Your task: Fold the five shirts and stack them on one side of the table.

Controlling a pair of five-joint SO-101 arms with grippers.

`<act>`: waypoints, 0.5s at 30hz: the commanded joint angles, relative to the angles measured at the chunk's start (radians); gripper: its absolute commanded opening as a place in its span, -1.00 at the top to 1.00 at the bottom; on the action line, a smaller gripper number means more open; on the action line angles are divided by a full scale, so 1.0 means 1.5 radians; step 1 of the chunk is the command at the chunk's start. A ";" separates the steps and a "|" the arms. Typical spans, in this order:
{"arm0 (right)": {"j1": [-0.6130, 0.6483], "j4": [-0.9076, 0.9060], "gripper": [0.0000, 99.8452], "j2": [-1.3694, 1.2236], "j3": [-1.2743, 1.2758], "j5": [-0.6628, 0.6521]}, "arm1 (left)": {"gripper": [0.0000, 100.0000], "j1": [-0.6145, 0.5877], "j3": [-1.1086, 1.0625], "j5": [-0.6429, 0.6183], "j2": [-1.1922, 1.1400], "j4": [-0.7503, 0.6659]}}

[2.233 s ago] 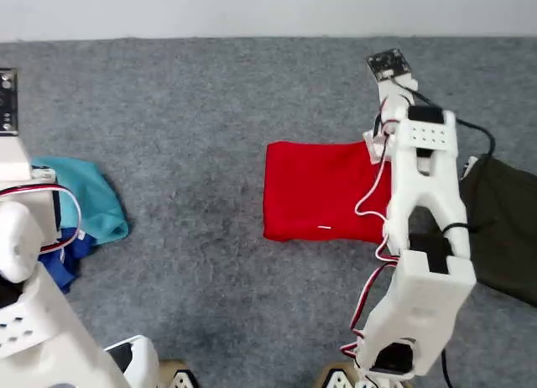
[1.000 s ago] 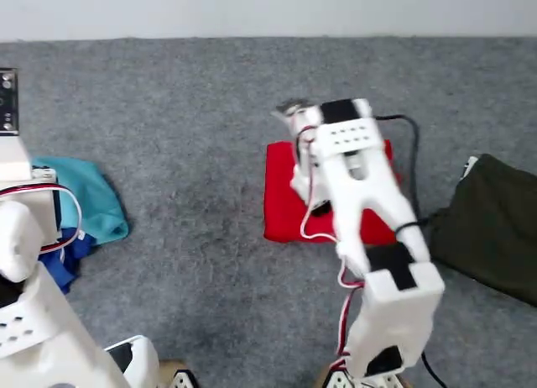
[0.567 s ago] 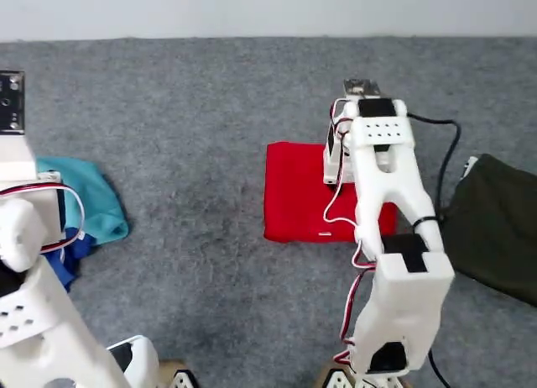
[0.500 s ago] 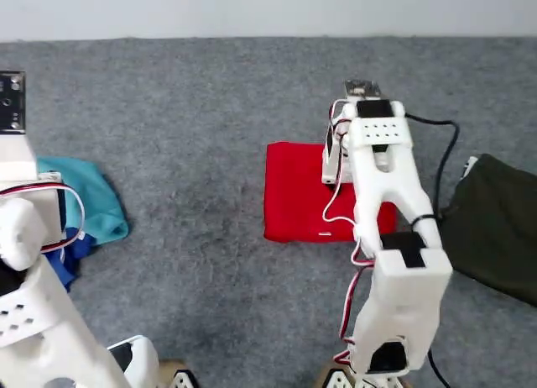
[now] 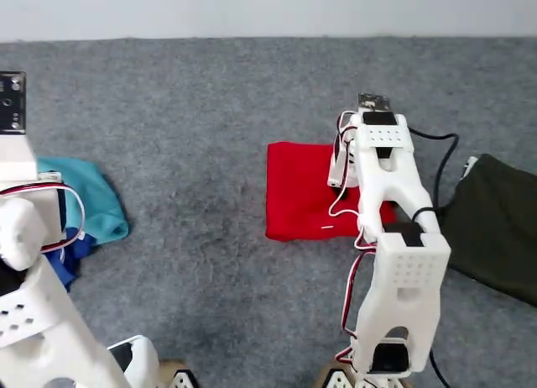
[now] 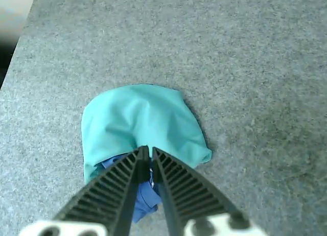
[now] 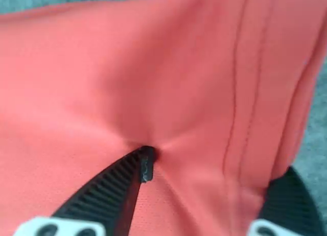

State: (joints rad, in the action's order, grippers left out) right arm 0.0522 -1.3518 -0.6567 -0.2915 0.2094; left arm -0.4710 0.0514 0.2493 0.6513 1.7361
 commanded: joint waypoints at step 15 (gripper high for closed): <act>0.059 -0.285 0.98 -0.035 -0.168 -0.243 | 0.97 -0.003 -0.001 0.005 0.008 0.010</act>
State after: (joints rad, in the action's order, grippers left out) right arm 0.0967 -1.6909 -0.7196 -0.5063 -0.0790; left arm -0.4710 0.0514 0.2493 0.6513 1.7361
